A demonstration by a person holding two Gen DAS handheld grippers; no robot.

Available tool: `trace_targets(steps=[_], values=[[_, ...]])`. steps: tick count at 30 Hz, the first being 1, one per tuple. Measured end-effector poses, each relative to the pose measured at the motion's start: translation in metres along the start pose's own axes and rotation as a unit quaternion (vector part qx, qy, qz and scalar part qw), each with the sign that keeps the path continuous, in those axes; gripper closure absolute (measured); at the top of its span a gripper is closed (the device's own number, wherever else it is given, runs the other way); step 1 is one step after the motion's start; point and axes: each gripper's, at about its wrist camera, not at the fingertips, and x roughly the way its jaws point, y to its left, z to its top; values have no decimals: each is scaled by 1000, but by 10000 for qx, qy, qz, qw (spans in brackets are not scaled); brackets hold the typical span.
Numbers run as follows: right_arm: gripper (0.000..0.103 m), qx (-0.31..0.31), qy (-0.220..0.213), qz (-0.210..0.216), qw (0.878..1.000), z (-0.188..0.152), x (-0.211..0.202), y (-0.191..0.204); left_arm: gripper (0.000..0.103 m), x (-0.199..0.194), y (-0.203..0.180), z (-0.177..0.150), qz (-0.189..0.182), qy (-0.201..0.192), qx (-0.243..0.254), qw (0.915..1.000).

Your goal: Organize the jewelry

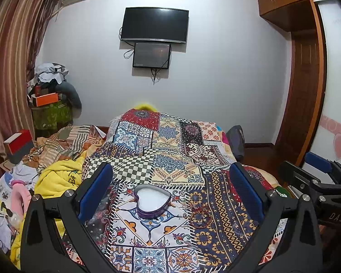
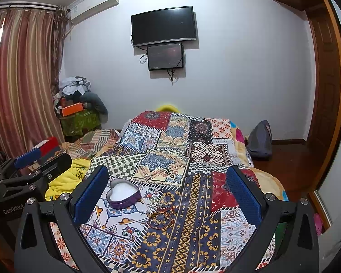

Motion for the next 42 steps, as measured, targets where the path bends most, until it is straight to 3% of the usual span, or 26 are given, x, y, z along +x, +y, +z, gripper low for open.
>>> trace_targets(steps=[11, 23, 35, 40, 42], values=[[0, -24, 268, -14, 9996, -9, 22, -2, 0, 16, 7, -6, 34, 228, -23, 9997], [0, -20, 1001, -105, 9949, -35, 65, -13, 0, 78, 24, -33, 216, 1071, -297, 9936], [0, 116, 1985, -210, 9798, -83, 113, -48, 1, 142, 29, -94, -46, 2396, -221, 9706], [1, -91, 2285, -115, 9734, -100, 128, -48, 12, 159, 24, -111, -234, 2753, -183, 9609], [5, -118, 2374, -4, 9713, -104, 133, -48, 22, 165, 22, -116, -354, 2903, -210, 9561]])
